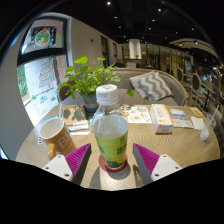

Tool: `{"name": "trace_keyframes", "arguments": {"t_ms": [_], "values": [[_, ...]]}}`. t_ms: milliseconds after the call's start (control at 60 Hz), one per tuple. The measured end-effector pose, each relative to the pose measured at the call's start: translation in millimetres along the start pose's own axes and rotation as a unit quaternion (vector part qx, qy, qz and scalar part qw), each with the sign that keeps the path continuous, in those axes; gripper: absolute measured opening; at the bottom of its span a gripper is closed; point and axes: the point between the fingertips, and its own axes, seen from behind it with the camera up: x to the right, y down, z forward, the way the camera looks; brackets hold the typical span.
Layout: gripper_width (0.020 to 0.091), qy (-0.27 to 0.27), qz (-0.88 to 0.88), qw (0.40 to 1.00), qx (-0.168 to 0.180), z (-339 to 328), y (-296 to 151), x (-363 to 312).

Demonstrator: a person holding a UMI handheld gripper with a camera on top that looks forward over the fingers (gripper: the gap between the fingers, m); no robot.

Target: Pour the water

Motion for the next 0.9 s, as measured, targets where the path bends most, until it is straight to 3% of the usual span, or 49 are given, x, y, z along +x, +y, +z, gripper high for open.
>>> {"name": "trace_keyframes", "arguments": {"t_ms": [367,600,900], "values": [[0.0854,0.061,0.041,0.995,-0.071,-166.2,3.9,-7.6],[0.0852,0.11,0.059,0.989,-0.074,-258.8,15.9,-23.9],[0.0851,0.142,0.043,0.987,-0.06,-307.4,18.1,-27.5]]}}
